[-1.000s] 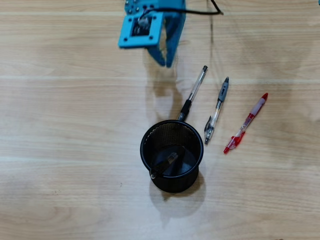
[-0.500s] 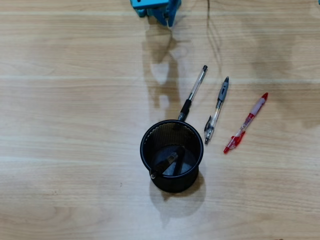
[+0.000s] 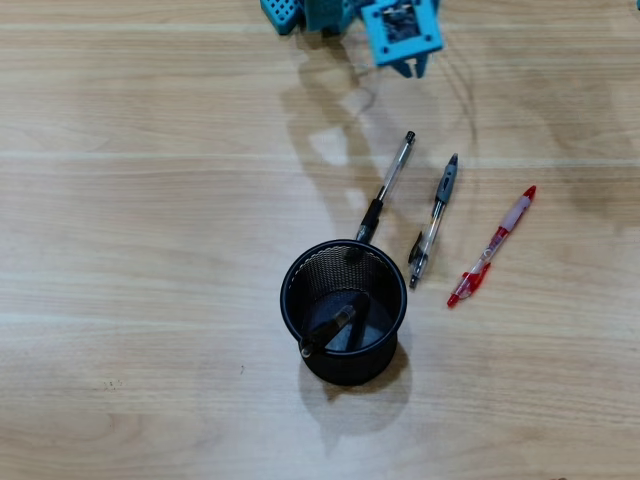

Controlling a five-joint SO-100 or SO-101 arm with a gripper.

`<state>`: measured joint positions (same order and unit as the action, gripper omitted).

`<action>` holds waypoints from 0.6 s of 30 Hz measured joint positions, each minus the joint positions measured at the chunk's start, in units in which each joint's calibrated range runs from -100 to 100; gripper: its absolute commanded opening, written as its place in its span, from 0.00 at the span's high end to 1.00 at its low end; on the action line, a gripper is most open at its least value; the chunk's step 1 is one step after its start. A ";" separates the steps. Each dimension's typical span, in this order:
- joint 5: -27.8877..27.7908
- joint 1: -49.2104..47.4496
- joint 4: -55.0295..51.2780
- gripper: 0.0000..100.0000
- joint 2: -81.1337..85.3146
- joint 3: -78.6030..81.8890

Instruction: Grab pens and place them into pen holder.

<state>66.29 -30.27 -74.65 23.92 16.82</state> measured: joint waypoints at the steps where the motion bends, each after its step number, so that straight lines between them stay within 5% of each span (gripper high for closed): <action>1: 0.26 -0.18 0.09 0.98 -1.27 -1.07; 18: 9.66 -1.35 0.35 0.98 -20.87 -14.38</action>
<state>75.95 -31.62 -74.31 3.05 2.44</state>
